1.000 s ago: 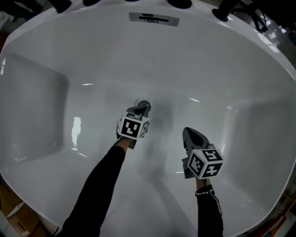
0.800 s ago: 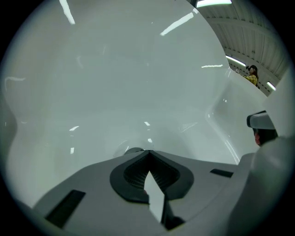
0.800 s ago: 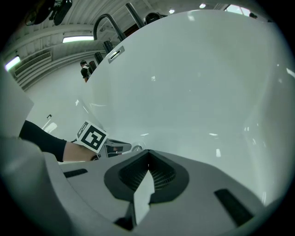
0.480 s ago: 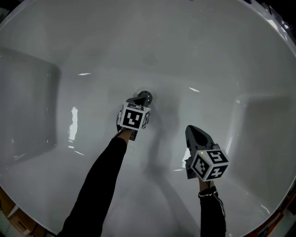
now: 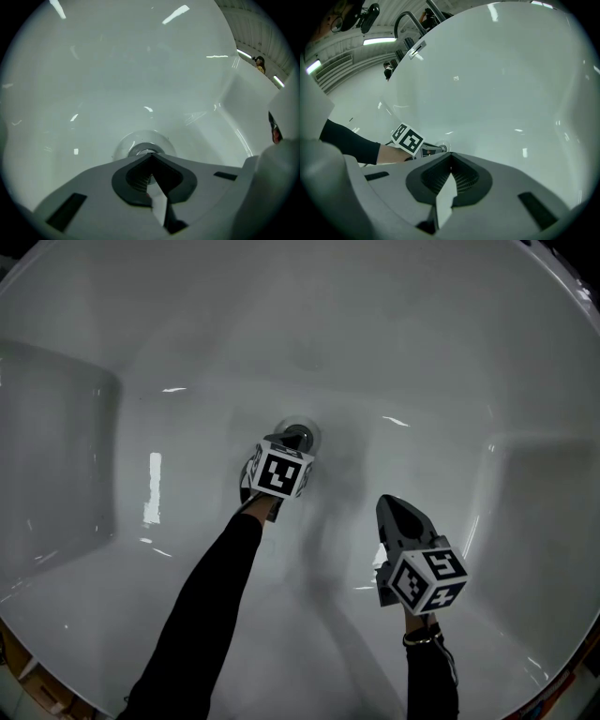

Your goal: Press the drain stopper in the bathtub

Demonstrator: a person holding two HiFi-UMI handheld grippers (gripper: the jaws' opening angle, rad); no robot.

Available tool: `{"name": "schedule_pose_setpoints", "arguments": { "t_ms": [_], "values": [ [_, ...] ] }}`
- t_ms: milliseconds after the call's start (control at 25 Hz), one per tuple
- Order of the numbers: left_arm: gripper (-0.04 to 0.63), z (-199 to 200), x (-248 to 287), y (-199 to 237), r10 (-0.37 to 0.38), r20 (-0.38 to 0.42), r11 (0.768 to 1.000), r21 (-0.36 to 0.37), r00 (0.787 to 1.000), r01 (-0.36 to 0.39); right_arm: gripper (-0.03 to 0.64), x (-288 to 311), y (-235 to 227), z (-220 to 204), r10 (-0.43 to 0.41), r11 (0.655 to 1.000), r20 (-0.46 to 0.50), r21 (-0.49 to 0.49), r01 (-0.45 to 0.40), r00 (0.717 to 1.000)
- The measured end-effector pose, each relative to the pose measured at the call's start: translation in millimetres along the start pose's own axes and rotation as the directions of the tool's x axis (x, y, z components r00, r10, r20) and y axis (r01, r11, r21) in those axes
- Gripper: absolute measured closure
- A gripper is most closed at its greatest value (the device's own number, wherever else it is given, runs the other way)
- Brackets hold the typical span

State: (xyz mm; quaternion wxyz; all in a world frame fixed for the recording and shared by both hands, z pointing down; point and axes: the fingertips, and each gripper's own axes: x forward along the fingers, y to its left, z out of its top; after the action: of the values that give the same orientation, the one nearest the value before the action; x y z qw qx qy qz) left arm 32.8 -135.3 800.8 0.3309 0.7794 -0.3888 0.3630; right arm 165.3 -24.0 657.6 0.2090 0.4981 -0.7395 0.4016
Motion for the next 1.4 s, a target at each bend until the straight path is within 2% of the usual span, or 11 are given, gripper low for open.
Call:
{"name": "schedule_pose_setpoints", "arguments": {
  "t_ms": [320, 640, 760, 1040, 1240, 1400],
  "values": [
    [0.592, 1.3, 1.5, -1.3, 0.014, -0.019, 0.999, 0.053, 1.0, -0.013, 0.615, 7.1, 0.8, -1.7, 0.005, 1.0, -0.003, 0.006, -0.005, 1.0],
    [0.592, 1.4, 7.2, -1.7, 0.033, -0.053, 0.997, 0.07, 0.998, -0.03, 0.615, 11.2, 1.1, -6.7, 0.005, 1.0, -0.024, 0.0, -0.005, 1.0],
    [0.592, 1.5, 5.4, -0.9, 0.027, -0.074, 0.999, 0.05, 0.997, -0.023, 0.615, 9.0, 2.6, -5.1, -0.001, 1.0, -0.024, 0.001, 0.001, 1.0],
    [0.592, 5.3, -12.1, -6.1, -0.005, -0.023, 0.999, 0.053, 1.0, 0.006, 0.615, -0.1, 12.9, 1.3, -0.009, 1.0, -0.012, 0.023, 0.009, 1.0],
    [0.592, 35.5, -45.5, -22.4, -0.025, 0.063, 0.996, 0.083, 0.998, 0.02, 0.615, -13.3, 21.4, 20.8, -0.026, 0.999, 0.016, 0.028, 0.025, 1.0],
    [0.592, 53.2, -79.7, -33.6, -0.025, 0.068, 0.994, 0.108, 0.997, 0.017, 0.615, -33.9, 34.5, 46.9, -0.035, 0.999, 0.045, 0.032, 0.034, 0.998]
  ]
}}
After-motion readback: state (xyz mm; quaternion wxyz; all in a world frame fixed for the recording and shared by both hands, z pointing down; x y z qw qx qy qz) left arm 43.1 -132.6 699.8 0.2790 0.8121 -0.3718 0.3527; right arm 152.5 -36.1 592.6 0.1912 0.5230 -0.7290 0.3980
